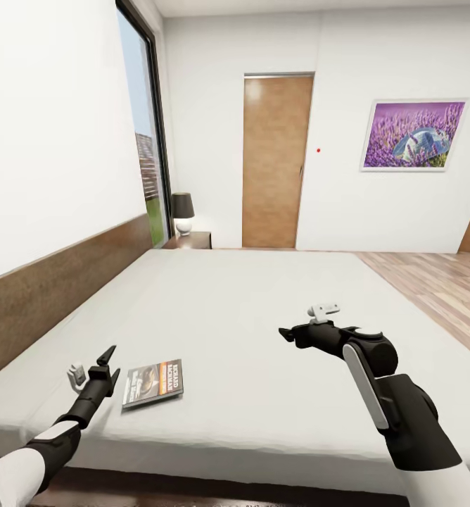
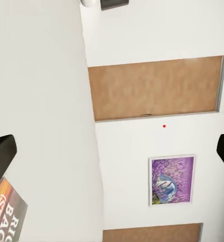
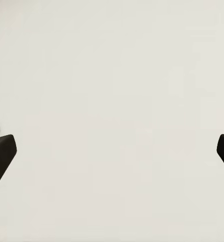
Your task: In the bedroom, move the book from the bed onto either nightstand, and place the two sandals side by side next to the bed.
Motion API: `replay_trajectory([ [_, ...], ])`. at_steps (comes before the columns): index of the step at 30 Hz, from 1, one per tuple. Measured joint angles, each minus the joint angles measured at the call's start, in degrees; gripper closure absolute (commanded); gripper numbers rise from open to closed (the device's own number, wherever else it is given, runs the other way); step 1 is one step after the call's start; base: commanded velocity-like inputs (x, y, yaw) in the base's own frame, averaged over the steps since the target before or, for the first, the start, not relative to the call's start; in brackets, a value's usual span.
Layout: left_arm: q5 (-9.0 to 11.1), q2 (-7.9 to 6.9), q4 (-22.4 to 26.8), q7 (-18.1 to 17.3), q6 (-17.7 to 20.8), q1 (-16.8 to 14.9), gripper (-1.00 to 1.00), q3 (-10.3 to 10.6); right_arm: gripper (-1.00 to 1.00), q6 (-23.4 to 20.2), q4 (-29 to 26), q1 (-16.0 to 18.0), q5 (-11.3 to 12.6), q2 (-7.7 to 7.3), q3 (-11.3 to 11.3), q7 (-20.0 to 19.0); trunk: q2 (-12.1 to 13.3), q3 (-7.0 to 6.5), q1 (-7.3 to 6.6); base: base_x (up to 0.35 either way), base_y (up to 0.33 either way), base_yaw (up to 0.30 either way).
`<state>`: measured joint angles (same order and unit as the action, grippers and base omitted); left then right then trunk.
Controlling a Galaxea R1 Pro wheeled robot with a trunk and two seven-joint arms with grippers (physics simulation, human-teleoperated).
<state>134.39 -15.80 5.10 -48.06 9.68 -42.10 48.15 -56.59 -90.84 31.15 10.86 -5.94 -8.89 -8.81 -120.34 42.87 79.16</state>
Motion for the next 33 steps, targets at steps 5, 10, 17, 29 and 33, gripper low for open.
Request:
replay_trajectory([
  [5,0.0,0.0,0.0,0.3,0.0,-0.1,-1.0,0.0,-1.0,0.0,0.0,0.1,0.0,0.0,-0.2,0.0,-2.0,0.9,1.1,0.0,0.0,0.0],
  [10,0.0,0.0,0.0,0.4,0.0,-0.1,-1.0,0.0,-1.0,0.0,0.0,0.2,0.0,0.0,-0.8,0.0,-2.0,0.9,1.1,0.0,0.0,0.0],
  [17,0.0,0.0,0.0,0.4,0.0,-0.1,-1.0,0.0,-1.0,-0.1,0.0,0.2,0.0,0.0,-1.0,0.0,-2.8,1.26,1.54,0.0,0.0,0.0],
  [29,-0.1,-0.02,0.0,0.4,0.0,-0.1,-1.0,-0.1,-1.0,-0.1,0.0,0.2,0.0,0.0,-1.1,0.0,-4.8,2.16,2.64,0.0,0.0,0.0],
  [33,-0.1,-0.07,0.0,0.3,0.0,-0.1,-1.0,-0.1,-1.0,-0.1,0.0,0.2,0.0,0.0,-1.1,0.0,-5.2,2.33,2.86,0.0,0.0,0.0],
])
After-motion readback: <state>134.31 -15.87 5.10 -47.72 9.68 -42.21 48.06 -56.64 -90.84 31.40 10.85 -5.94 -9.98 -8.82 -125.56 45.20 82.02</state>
